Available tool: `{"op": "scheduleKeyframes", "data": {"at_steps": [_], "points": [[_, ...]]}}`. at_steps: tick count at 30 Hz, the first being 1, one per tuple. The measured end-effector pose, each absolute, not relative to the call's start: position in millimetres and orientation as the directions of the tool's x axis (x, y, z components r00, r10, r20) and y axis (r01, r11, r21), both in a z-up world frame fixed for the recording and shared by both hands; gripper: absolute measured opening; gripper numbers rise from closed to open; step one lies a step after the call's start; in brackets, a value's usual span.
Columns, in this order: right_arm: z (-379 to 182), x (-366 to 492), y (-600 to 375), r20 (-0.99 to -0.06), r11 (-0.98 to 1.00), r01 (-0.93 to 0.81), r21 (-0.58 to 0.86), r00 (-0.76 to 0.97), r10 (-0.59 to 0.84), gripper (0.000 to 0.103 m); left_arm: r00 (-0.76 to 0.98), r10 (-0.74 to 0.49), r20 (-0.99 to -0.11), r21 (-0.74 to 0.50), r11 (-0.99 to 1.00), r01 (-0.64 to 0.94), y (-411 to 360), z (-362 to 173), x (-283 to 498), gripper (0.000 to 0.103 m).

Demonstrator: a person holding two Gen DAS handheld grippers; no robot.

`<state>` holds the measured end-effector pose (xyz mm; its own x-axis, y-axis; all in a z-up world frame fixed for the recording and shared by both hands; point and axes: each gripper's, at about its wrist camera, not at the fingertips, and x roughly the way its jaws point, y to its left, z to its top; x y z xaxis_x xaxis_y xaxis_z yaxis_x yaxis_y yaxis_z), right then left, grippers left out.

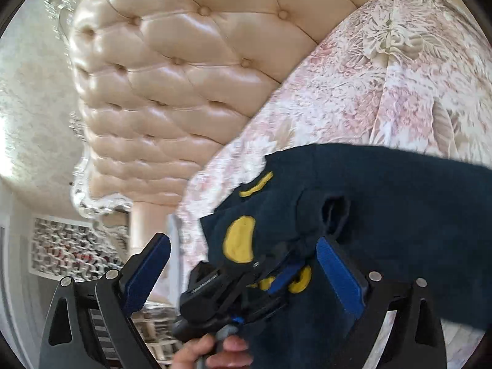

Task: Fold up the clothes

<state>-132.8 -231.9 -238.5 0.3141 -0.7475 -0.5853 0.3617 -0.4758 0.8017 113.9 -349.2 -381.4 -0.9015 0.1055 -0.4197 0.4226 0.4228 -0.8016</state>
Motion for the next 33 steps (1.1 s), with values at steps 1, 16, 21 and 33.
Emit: {"op": "scheduleKeyframes", "data": {"at_steps": [1, 16, 21, 33], "points": [[-240.9, -133.8, -237.9, -0.593, -0.478, 0.371, 0.796, 0.319, -0.74, 0.097, -0.897, 0.102, -0.431, -0.798, 0.42, 0.431, -348.9, -381.8, 112.1, 0.027], [-274.6, -129.5, -282.4, -0.762, -0.493, 0.6, 0.631, 0.357, -0.541, 0.093, -0.896, 0.115, -0.429, -0.815, 0.378, 0.439, -354.5, -389.9, 107.6, 0.01], [-260.5, -128.2, -275.9, -0.731, -0.44, 0.61, 0.659, 0.382, -0.566, 0.092, -0.896, 0.112, -0.43, -0.818, 0.37, 0.439, -356.5, -390.9, 106.9, 0.01], [-282.7, -127.9, -290.1, -0.709, -0.328, 0.667, 0.669, 0.441, -0.551, 0.072, -0.889, 0.096, -0.448, -0.83, 0.326, 0.454, -362.3, -390.1, 107.6, 0.01]]}}
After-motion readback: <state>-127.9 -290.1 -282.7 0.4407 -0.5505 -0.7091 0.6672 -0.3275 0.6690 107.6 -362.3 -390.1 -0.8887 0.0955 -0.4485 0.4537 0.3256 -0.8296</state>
